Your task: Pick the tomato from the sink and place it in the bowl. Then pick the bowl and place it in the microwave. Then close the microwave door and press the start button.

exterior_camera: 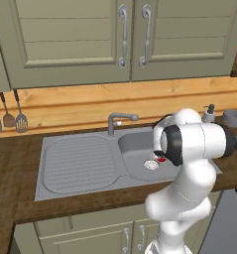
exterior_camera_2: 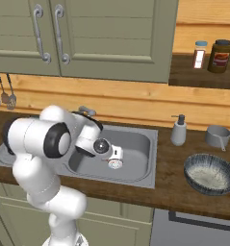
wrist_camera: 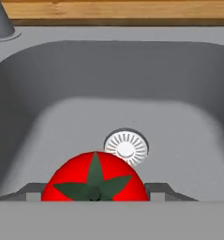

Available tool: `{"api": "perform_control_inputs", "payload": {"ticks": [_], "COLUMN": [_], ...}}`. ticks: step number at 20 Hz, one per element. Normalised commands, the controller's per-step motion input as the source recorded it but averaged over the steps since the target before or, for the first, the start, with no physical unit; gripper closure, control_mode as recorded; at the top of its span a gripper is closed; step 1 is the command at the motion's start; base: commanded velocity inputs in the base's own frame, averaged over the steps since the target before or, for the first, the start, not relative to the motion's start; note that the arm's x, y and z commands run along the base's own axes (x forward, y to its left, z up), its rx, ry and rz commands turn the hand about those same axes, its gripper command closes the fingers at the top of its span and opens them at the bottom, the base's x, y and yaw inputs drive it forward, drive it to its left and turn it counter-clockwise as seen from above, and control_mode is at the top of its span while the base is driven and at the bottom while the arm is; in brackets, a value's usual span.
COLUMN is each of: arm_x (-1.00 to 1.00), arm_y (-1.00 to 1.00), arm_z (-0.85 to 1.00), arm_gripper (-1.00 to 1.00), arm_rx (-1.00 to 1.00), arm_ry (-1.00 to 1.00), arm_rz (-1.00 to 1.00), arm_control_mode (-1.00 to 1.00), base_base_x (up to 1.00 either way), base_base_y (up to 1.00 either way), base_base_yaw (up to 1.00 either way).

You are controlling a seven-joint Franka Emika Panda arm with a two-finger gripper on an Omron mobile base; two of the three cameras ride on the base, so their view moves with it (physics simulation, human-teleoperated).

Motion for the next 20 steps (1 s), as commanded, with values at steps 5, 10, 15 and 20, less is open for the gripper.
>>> {"api": "perform_control_inputs", "payload": {"ticks": [5,10,15,20], "arm_x": [-0.04,-0.05,-0.05,0.0], "arm_y": [-0.08,-0.33,-0.5,-0.39], "arm_z": [1.0,1.0,1.0,1.0], "arm_gripper": [1.0,1.0,1.0,1.0], "arm_rx": [0.0,0.0,0.0,0.02], "arm_ry": [-0.02,0.0,0.0,0.0], "arm_rz": [0.0,-0.02,-0.04,0.0], "arm_control_mode": [-1.0,-1.0,-1.0,-1.0], "base_base_x": [0.0,0.0,0.0,0.0], "base_base_y": [0.0,0.0,0.0,0.0], "base_base_yaw": [0.0,0.0,0.0,0.0]}}
